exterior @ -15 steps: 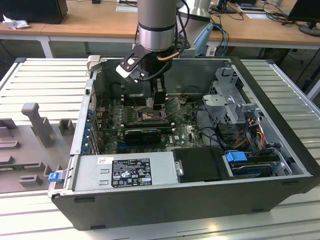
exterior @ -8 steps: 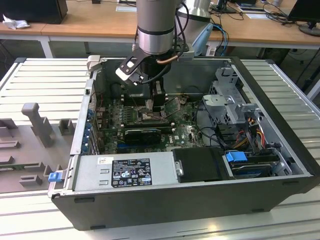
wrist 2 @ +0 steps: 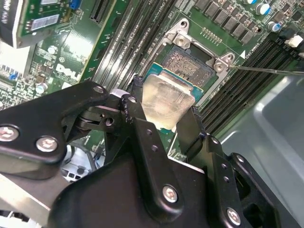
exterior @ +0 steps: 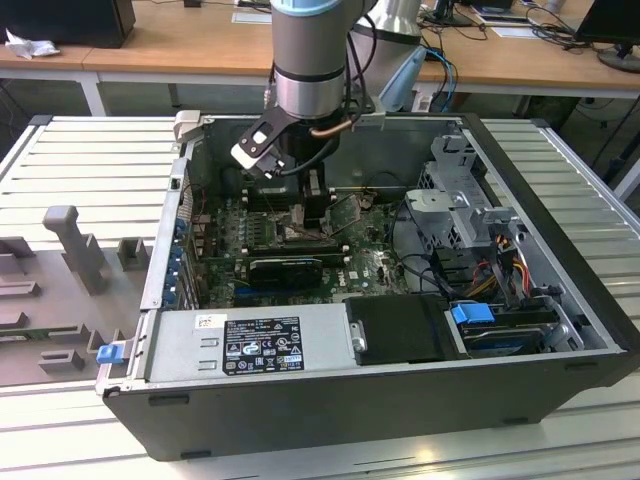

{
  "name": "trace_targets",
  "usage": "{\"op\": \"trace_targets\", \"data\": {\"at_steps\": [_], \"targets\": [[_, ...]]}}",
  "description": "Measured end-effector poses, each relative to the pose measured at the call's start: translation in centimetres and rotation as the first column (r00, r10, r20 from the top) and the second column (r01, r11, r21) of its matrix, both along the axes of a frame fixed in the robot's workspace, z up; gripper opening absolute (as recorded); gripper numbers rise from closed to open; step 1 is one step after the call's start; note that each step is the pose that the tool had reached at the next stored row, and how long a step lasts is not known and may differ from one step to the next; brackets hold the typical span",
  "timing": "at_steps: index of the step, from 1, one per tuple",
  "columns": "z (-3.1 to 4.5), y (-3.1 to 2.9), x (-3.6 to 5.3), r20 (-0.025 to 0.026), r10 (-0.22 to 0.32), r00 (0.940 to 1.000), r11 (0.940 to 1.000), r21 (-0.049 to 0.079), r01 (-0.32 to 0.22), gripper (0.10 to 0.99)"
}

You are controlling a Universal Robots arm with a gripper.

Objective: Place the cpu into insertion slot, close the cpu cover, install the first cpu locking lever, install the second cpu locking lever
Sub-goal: 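Place the cpu into insertion slot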

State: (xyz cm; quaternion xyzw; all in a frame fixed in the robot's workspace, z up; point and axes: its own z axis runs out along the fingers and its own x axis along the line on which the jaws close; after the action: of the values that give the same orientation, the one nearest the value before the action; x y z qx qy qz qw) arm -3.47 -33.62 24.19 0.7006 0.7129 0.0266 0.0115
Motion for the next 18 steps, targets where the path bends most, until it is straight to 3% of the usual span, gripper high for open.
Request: {"op": "trace_targets", "data": {"at_steps": [11,18], "targets": [[-1.93,0.99,-0.63,0.0002,-0.004,1.0,1.0,-0.002,0.004,0.529],[-2.93,1.22,-0.72,0.0002,-0.026,0.9997,0.9997,-0.003,0.026,0.529]]}}
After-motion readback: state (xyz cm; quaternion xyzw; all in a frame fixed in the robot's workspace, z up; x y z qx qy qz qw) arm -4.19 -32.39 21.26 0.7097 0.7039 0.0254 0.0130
